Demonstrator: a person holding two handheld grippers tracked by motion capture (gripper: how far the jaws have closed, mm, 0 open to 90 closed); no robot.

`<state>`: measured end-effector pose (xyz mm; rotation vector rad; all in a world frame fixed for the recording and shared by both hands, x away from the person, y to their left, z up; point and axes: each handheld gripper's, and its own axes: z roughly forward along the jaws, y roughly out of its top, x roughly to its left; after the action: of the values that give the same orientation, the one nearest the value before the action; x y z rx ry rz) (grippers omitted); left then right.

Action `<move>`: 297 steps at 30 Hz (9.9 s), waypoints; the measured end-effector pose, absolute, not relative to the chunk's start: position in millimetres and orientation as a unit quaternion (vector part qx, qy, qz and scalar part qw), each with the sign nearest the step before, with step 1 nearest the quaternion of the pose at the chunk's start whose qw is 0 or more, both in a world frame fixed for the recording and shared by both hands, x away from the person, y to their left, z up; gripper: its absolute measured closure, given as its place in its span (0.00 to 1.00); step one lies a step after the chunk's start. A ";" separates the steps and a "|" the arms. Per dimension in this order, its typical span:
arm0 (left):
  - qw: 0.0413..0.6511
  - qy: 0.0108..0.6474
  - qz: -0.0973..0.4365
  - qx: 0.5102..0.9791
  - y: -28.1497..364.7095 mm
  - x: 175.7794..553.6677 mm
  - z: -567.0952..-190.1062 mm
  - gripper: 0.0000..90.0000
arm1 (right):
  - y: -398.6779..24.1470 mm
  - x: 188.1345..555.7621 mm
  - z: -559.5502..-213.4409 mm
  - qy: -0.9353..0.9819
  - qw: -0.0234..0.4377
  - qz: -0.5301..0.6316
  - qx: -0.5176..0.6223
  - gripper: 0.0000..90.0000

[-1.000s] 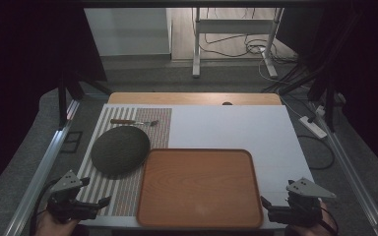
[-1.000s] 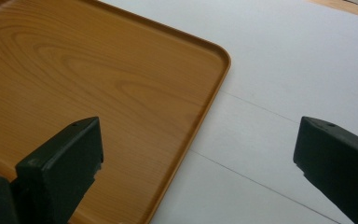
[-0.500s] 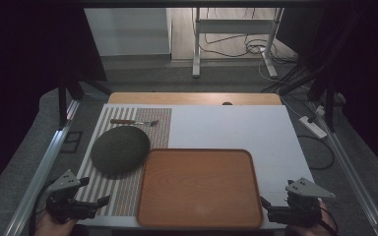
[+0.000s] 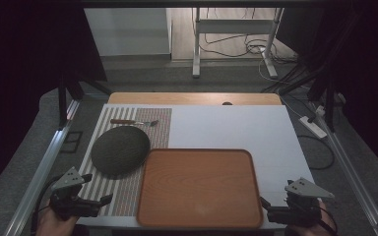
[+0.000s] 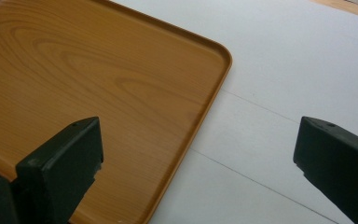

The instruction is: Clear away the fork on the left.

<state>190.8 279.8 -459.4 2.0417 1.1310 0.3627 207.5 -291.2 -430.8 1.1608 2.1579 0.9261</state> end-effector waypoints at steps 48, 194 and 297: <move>0.370 0.443 0.116 0.808 259.8 278.6 -469.6 0.00 | -290.4 207.7 -431.2 0.799 0.256 0.339 0.426 0.02; 0.242 0.538 0.078 0.804 300.0 522.5 -505.5 0.65 | -290.8 209.2 -431.9 0.805 0.246 0.340 0.420 0.02; 0.262 0.455 0.102 0.845 262.4 414.8 -462.1 0.87 | -289.6 208.2 -431.8 0.807 0.249 0.337 0.417 0.02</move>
<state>414.8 262.4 -462.1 2.2864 1.2311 0.2768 208.2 -289.6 -431.8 1.1357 2.1968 0.9181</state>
